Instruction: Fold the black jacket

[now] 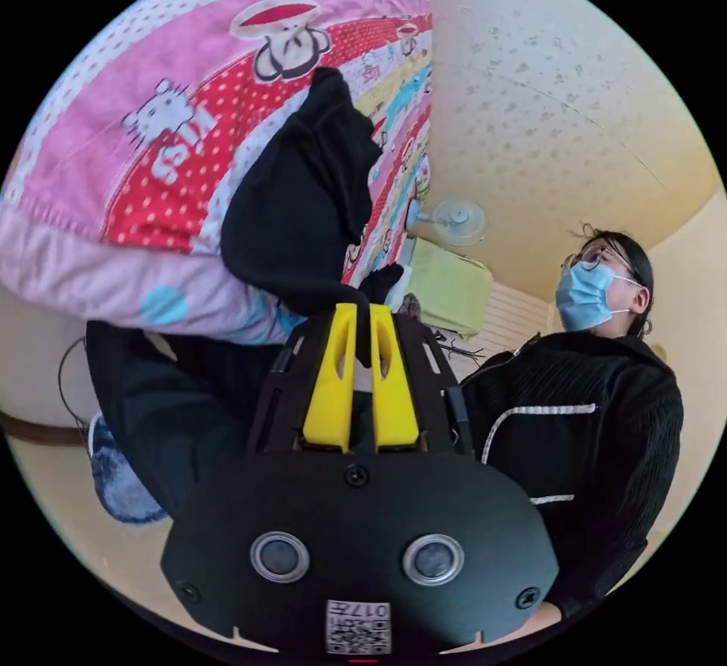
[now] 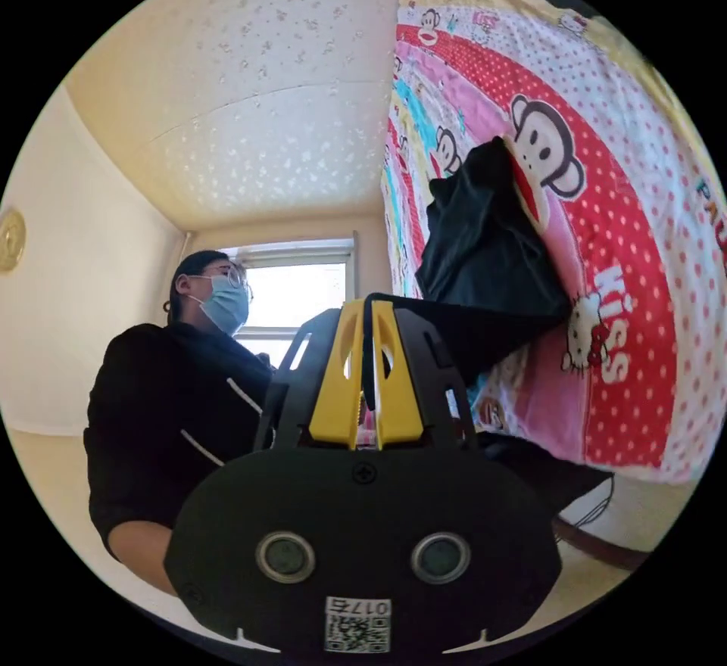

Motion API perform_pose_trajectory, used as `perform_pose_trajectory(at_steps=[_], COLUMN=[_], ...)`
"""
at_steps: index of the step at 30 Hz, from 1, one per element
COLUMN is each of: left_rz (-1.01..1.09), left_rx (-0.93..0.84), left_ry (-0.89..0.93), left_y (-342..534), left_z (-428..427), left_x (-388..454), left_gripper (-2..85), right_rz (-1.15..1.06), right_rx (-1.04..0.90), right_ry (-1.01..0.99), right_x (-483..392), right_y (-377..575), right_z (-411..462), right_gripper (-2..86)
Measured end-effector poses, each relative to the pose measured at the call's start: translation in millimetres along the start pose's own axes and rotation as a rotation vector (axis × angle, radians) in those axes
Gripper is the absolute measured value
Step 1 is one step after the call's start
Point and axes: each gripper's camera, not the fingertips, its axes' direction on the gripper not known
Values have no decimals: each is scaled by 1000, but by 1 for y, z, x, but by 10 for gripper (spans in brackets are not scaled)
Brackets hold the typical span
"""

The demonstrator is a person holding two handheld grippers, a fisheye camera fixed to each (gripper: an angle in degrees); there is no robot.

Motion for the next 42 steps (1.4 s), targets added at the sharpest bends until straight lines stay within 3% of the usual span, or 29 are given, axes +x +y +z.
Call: perform_pose_trajectory(at_steps=[4, 9, 12, 15, 17, 19, 24, 26, 28, 29, 31, 33, 35, 39, 42], left_rz=[159, 182, 107, 81, 107, 172, 505, 572, 532, 447, 446, 400, 378, 215, 142], left_rx=[71, 144, 241, 440, 526, 515, 252, 190, 121, 118, 183, 271, 296, 264, 229], left_ry=[96, 228, 413, 654, 700, 607, -133, -314, -532, -736, -746, -731, -731, -459, -435], left_y=[-107, -268, -311, -305, -290, -271, -190, -169, -160, -157, -147, -132, -118, -89, -73], left_z=[6, 43, 62, 61, 53, 45, 85, 119, 152, 167, 170, 164, 158, 140, 146], left_x=[17, -25, -71, -102, -103, -87, 16, 33, 30, 19, 16, 24, 28, 1, -20], left_gripper=[40, 57, 96, 103, 103, 95, 66, 60, 27, 9, 5, 15, 45, 64, 70], right_rz=[-121, -45, 43, 26, -33, -110, -448, -573, -621, -634, -682, -690, -719, -802, -830], right_rx=[62, 123, 144, 193, 292, 296, -172, -314, -427, -560, -753, -755, -873, -954, -974], right_ry=[-94, -56, -80, -48, -44, 30, 452, 619, 779, 950, 1112, 1136, 1182, 1216, 1231], right_x=[35, 117, 174, 195, 188, 168, 111, 115, 137, 161, 200, 207, 217, 238, 256], right_y=[-127, -261, -303, -312, -309, -304, -281, -261, -252, -249, -241, -242, -242, -236, -233], right_z=[51, 122, 156, 172, 175, 183, 295, 357, 401, 434, 473, 493, 524, 559, 582], right_gripper=[27, 36, 49, 71, 77, 71, 45, 31, 21, 16, 10, 7, 5, 4, 4])
